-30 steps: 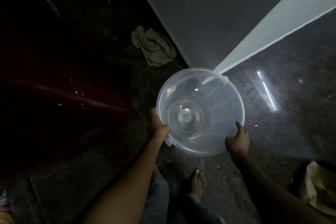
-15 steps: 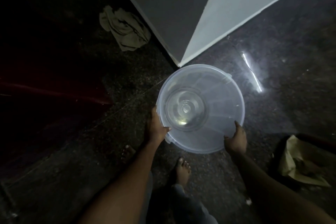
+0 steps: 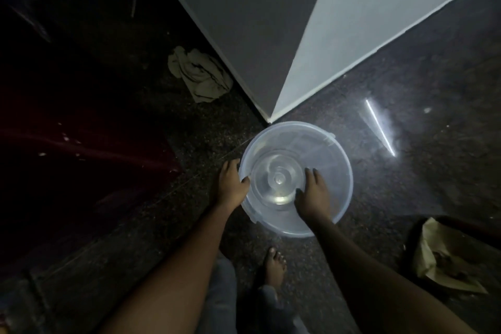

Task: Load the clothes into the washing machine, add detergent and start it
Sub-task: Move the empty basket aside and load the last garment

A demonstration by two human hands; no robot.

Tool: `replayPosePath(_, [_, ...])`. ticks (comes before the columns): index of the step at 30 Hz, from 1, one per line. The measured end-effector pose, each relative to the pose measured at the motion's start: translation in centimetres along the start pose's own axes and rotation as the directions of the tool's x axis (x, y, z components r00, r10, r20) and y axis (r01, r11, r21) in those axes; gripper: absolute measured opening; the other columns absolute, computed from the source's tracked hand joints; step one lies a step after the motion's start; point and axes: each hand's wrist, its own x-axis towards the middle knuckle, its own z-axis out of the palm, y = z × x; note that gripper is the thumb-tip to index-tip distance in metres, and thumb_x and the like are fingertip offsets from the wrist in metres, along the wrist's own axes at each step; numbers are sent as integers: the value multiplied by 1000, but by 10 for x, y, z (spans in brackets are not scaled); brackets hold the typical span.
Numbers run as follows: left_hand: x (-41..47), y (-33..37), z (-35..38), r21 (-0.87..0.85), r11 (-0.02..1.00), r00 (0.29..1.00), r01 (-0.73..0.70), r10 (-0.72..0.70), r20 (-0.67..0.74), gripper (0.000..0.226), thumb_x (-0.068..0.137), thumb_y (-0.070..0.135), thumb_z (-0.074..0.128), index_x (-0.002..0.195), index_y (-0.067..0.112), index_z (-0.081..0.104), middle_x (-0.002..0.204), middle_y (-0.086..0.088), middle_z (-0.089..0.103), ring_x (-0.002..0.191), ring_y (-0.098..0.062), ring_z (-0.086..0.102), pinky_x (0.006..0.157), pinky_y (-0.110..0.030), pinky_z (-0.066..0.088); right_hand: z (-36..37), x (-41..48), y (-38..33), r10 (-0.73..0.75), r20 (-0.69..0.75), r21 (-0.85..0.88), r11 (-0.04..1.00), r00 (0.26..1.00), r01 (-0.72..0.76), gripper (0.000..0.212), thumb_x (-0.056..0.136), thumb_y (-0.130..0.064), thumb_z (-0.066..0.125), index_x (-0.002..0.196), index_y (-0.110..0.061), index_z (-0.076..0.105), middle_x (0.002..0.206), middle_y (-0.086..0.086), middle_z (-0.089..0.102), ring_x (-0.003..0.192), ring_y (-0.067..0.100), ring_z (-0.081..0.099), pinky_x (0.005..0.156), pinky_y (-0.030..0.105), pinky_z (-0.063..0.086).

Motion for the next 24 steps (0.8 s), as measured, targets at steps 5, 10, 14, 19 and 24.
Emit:
replayPosePath(5, [0, 22, -36, -12, 999, 996, -45, 44, -80, 57, 91, 21, 63, 144, 14, 43, 148, -6, 43, 136, -24, 41, 113, -41, 35, -20, 11, -77, -277, 19, -21, 961, 961, 277, 62, 93, -21, 53, 149, -15, 28, 156, 6, 28, 144, 21, 23, 118, 37, 24])
replayPosePath(10, [36, 27, -68, -44, 998, 988, -43, 36, -148, 53, 93, 18, 63, 142, 13, 44, 145, -9, 46, 134, -24, 43, 112, -34, 34, -21, 50, -148, -465, 50, -48, 883, 884, 468, 62, 87, -13, 56, 145, -8, 35, 150, 12, 38, 139, 26, 33, 114, 33, 27])
replayPosePath(14, [91, 22, -95, -36, 999, 988, -23, 17, -150, 55, 94, 20, 61, 144, 12, 42, 146, -11, 45, 136, -26, 41, 111, -34, 32, -5, 104, -191, -488, 113, -70, 865, 865, 497, 61, 85, -12, 55, 143, -5, 38, 143, 16, 43, 133, 31, 41, 110, 34, 33])
replayPosePath(19, [149, 17, -113, -12, 1000, 989, -14, 12, -149, 53, 94, 15, 60, 143, 8, 44, 145, -13, 46, 136, -28, 40, 110, -31, 30, 10, 160, -232, -461, 196, -85, 871, 865, 484, 56, 85, -18, 56, 138, -8, 43, 137, 16, 46, 123, 35, 48, 101, 38, 42])
replayPosePath(24, [210, 7, -104, -59, 998, 976, 27, -39, -214, 46, 93, 11, 59, 137, 7, 51, 139, -16, 52, 132, -32, 45, 109, -35, 35, 36, 214, -255, -502, 279, -66, 840, 819, 538, 56, 85, -37, 59, 134, -12, 49, 136, 16, 50, 122, 34, 50, 99, 41, 44])
